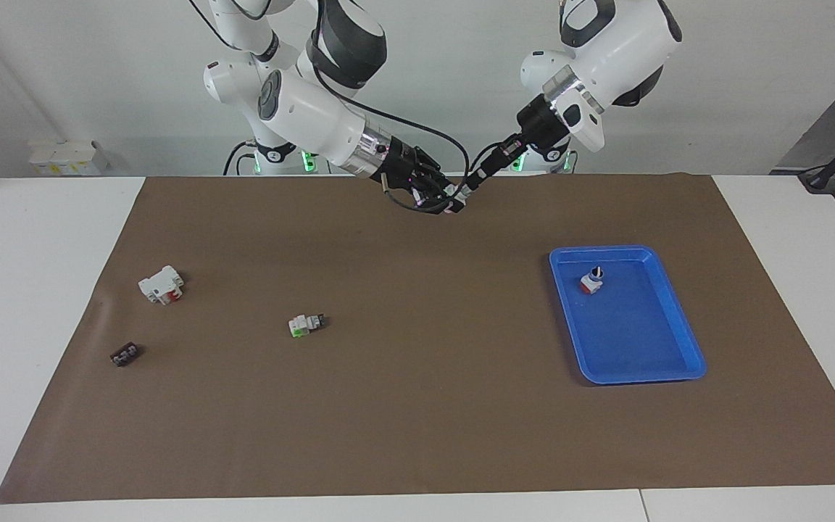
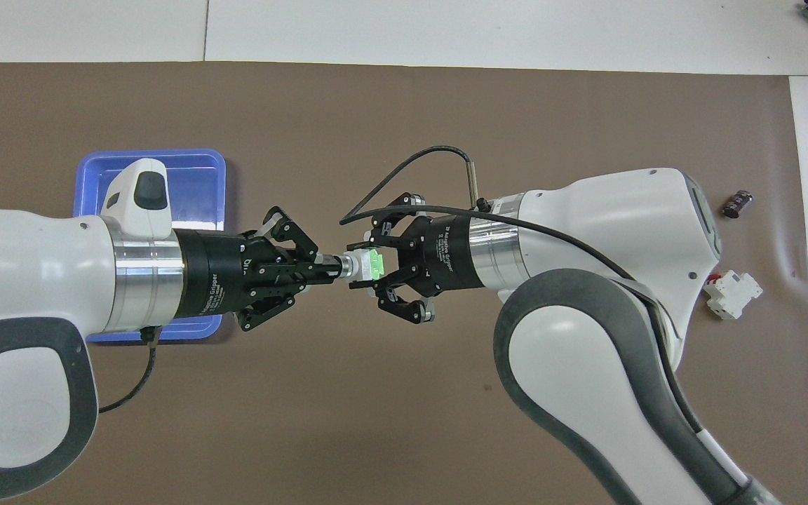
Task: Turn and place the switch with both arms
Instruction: 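Close the left gripper on the switch held by the right gripper, then carry the switch with the left gripper while the right gripper releases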
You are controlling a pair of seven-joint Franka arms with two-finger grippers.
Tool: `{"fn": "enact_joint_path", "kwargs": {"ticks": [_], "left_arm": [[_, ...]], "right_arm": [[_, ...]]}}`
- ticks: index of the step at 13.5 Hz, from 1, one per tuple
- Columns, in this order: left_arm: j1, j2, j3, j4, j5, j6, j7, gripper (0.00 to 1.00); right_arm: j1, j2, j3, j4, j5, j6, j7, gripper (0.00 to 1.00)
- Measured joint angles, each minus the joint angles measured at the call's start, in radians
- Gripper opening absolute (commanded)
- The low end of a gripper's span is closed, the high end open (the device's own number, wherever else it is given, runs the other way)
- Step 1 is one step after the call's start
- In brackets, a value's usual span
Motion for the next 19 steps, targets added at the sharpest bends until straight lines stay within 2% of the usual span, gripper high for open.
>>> {"fn": "enact_joint_path", "kwargs": {"ticks": [5, 12, 19], "left_arm": [[0.000, 0.000, 0.000, 0.000, 0.000, 0.002, 0.170, 0.00], [0.000, 0.000, 0.002, -0.001, 0.002, -0.002, 0.739, 0.00], [0.000, -0.001, 0.000, 0.008, 0.054, -0.032, 1.160, 0.00]], "right_arm": [[0.000, 0.000, 0.000, 0.000, 0.000, 0.001, 0.000, 0.00], [0.000, 0.000, 0.000, 0.000, 0.000, 0.001, 0.000, 0.00], [0.003, 0.003, 0.005, -0.004, 0.000, -0.005, 0.000, 0.00]]}}
